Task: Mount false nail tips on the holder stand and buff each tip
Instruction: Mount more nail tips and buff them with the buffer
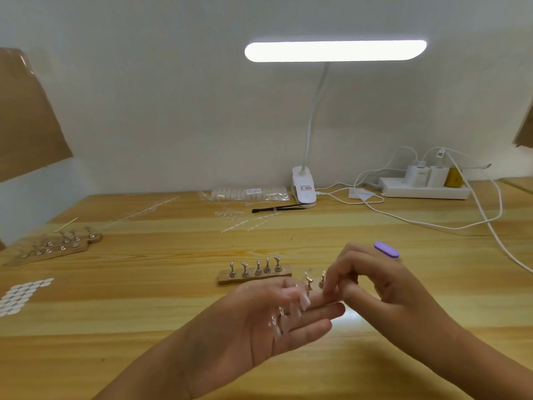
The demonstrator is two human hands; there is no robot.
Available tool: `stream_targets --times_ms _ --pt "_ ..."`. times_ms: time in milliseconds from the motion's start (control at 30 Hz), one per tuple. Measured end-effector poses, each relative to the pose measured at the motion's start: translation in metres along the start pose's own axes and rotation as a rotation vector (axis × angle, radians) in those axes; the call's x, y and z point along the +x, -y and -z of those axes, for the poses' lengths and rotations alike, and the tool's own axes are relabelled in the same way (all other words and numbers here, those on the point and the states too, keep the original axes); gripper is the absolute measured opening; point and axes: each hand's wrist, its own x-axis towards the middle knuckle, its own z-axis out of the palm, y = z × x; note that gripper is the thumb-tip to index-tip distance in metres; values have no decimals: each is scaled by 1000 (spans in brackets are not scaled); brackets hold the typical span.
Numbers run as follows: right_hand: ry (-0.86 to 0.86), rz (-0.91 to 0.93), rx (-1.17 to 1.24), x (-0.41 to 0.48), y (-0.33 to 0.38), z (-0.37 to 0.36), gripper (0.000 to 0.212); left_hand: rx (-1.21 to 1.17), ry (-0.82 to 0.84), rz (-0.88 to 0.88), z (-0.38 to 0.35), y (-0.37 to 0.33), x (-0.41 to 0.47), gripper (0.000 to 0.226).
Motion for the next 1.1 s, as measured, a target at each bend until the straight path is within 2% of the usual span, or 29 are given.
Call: stream_targets --times_ms 167,300,367,567,767,900,1000,1100 --pt "-1 119 -266 0 -9 4 17 -160 20 -17 1 8 1 12" --pt "13 161 -330 3 -11 8 14 -148 -27 -15 6 4 0 9" --pt "39 166 -322 3 -11 8 21 -119 -54 -1 12 -4 -1 11" --pt "46 134 -211 1 -8 2 24 20 -20 22 23 -18 -5 13" --pt "49 63 -185 -1 -11 -2 17 -2 41 54 25 -16 -7 16" --pt "31 16 -63 0 -10 -2 19 109 95 61 26 -25 -11 16" --pt "-45 3 4 2 -8 1 24 47 57 -75 33 -43 -18 6" --pt "-62 15 -88 3 -9 4 27 -179 -187 -338 44 -54 -21 4"
